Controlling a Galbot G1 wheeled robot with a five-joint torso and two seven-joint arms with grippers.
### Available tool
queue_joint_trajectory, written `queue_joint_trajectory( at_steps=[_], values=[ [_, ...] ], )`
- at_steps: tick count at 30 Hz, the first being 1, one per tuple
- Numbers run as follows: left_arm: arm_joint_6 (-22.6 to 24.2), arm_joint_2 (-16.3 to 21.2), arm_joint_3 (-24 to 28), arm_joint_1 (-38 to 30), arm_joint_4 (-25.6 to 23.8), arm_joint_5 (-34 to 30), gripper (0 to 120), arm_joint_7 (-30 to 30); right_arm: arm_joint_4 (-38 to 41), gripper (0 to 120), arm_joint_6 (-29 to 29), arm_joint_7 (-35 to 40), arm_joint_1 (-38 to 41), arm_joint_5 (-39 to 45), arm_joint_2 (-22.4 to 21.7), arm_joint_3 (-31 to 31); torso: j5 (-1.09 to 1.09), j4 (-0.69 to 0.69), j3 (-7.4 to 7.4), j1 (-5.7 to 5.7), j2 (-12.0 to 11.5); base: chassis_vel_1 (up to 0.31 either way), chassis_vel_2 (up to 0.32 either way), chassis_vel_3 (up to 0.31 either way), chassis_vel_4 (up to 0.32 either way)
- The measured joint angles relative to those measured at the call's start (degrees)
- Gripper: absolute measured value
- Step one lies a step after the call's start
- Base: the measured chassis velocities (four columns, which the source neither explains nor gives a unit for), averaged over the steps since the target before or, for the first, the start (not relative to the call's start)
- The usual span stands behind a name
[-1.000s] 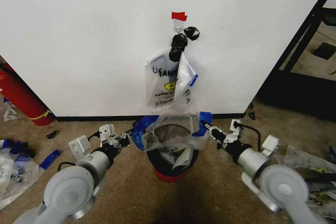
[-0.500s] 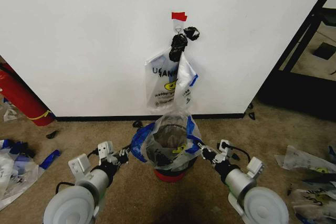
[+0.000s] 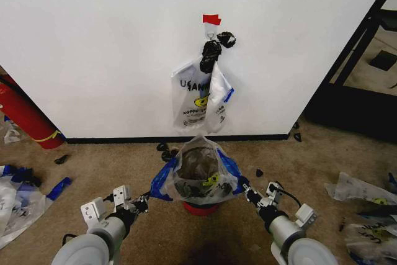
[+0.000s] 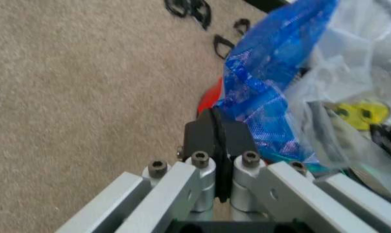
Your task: Pick up the garbage bag from the wall and place it over the trash bin.
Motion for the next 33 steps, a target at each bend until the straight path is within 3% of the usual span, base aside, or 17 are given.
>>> queue_joint_trajectory(
  at_steps=[10, 21, 33],
  values=[
    [1.59, 1.17, -2.37, 3.37, -1.79, -0.66, 0, 0.11, 2.09, 0, -0.37, 0.88, -3.06, 1.4, -0.27, 1.96, 0.0, -0.01, -0.01, 0.0, 0.0, 0.0, 0.0, 0.0, 0.0],
    [2.31, -0.94, 2.73, -4.13, 7.33, 0.18, 0, -0.42, -5.55, 0, -3.32, 3.06, 5.53, 7.0, 0.87, 4.79, 0.0, -0.01, 0.0, 0.0, 0.0, 0.0, 0.0, 0.0, 0.0],
    [3.01, -2.17, 9.05, -11.44, 11.68, 1.73, 0, -0.89, -11.98, 0, -8.4, 5.63, 13.4, 5.52, 2.49, 3.78, 0.01, 0.0, 0.01, 0.0, 0.0, 0.0, 0.0, 0.0, 0.0]
  ],
)
